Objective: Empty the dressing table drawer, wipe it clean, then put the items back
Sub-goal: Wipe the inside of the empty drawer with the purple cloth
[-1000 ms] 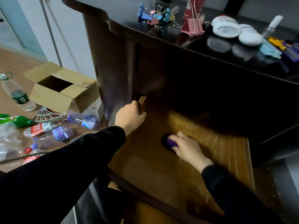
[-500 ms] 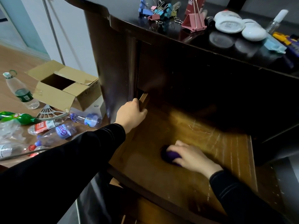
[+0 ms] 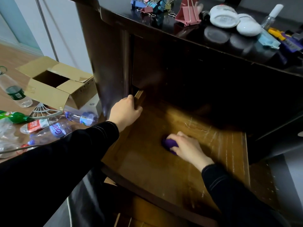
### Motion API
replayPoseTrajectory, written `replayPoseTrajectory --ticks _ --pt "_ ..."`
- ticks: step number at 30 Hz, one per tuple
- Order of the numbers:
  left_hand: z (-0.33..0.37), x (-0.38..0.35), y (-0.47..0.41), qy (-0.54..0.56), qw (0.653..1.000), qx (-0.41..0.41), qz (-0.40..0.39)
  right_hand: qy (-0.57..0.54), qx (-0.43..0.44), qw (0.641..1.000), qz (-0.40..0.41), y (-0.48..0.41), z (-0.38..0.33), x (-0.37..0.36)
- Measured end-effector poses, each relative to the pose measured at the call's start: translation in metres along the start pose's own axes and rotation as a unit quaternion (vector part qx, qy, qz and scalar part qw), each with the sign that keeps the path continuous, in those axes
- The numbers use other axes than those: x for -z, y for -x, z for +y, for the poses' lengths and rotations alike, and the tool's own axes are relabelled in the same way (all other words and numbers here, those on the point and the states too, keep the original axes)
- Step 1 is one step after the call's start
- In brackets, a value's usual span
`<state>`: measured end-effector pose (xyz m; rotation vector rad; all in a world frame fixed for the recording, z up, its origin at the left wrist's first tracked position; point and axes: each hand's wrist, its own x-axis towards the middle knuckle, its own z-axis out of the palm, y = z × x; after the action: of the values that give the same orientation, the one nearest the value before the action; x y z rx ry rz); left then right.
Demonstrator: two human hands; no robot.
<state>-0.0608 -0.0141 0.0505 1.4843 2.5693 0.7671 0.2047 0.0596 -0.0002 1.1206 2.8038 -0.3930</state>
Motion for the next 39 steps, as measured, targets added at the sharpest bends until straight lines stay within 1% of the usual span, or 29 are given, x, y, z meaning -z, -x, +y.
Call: replayPoseTrajectory --ticks 2,3,5,7,9,10,12,16,17,18,20,23,24,25,27,29,30,31,32,35,36,37,39 --pt "-0.001 0.0 0.001 -0.005 1.0 -0.013 0.007 0.009 -0.034 0.999 0.016 -0.005 0.001 0.002" --pt "0.0 0.0 0.002 -0.006 1.0 -0.026 0.011 0.02 -0.032 0.999 0.016 -0.002 -0.003 0.001" --pt "0.001 -0.001 0.004 -0.021 0.997 -0.069 0.027 0.042 0.008 0.999 0.006 0.014 -0.015 -0.007" --pt "0.003 -0.001 0.006 -0.061 0.992 -0.109 0.035 0.035 0.074 0.996 -0.025 0.035 -0.027 -0.019" --pt "0.005 -0.001 0.006 -0.082 0.99 -0.109 0.031 0.03 0.132 0.989 -0.066 0.045 -0.03 -0.024" --pt "0.005 0.0 0.005 -0.082 0.991 -0.105 0.029 0.028 0.144 0.986 -0.076 0.043 -0.026 -0.022" --pt "0.004 -0.001 0.005 -0.078 0.991 -0.101 0.029 0.014 0.123 0.991 -0.058 0.028 -0.013 -0.012" --pt "0.005 -0.001 0.006 -0.071 0.992 -0.101 0.028 0.011 0.003 1.0 0.024 0.004 0.006 0.004" --pt "0.004 0.0 0.007 -0.069 0.992 -0.101 0.027 0.024 -0.007 0.999 0.031 0.005 0.004 0.003" --pt "0.004 -0.001 0.007 -0.068 0.992 -0.101 0.028 0.043 0.002 0.999 0.031 0.01 -0.001 0.002" --pt "0.004 -0.001 0.006 -0.068 0.992 -0.102 0.028 0.065 0.063 0.996 0.007 0.029 -0.014 -0.006" --pt "0.004 -0.002 0.004 -0.07 0.992 -0.102 0.027 0.031 0.183 0.976 -0.113 0.062 -0.029 -0.018" --pt "0.004 -0.002 0.004 -0.071 0.992 -0.102 0.026 0.015 0.206 0.966 -0.153 0.066 -0.03 -0.018" --pt "0.004 -0.002 0.004 -0.07 0.992 -0.101 0.026 -0.006 0.211 0.961 -0.18 0.065 -0.03 -0.013" --pt "0.004 -0.002 0.005 -0.063 0.993 -0.097 0.024 -0.037 0.178 0.963 -0.2 0.052 -0.023 0.0" --pt "0.003 -0.001 0.006 -0.056 0.994 -0.094 0.023 0.007 0.135 0.979 -0.152 0.038 -0.012 0.012" --pt "0.003 -0.001 0.006 -0.055 0.994 -0.094 0.023 0.041 0.121 0.984 -0.124 0.035 -0.009 0.016" --pt "0.004 0.0 0.007 -0.053 0.994 -0.093 0.022 0.061 0.114 0.985 -0.112 0.036 -0.011 0.017" --pt "0.005 0.001 0.007 -0.052 0.994 -0.092 0.021 0.07 0.12 0.983 -0.122 0.04 -0.015 0.017" --pt "0.006 0.001 0.006 -0.053 0.995 -0.088 0.017 0.053 0.187 0.954 -0.23 0.061 -0.034 0.005" --pt "0.005 0.001 0.006 -0.052 0.995 -0.087 0.016 0.046 0.211 0.943 -0.254 0.068 -0.039 0.002" --pt "0.005 0.001 0.006 -0.051 0.995 -0.087 0.015 0.045 0.228 0.937 -0.26 0.071 -0.042 0.0" --pt "0.006 0.002 0.005 -0.054 0.994 -0.09 0.012 0.055 0.232 0.943 -0.233 0.067 -0.042 0.004"
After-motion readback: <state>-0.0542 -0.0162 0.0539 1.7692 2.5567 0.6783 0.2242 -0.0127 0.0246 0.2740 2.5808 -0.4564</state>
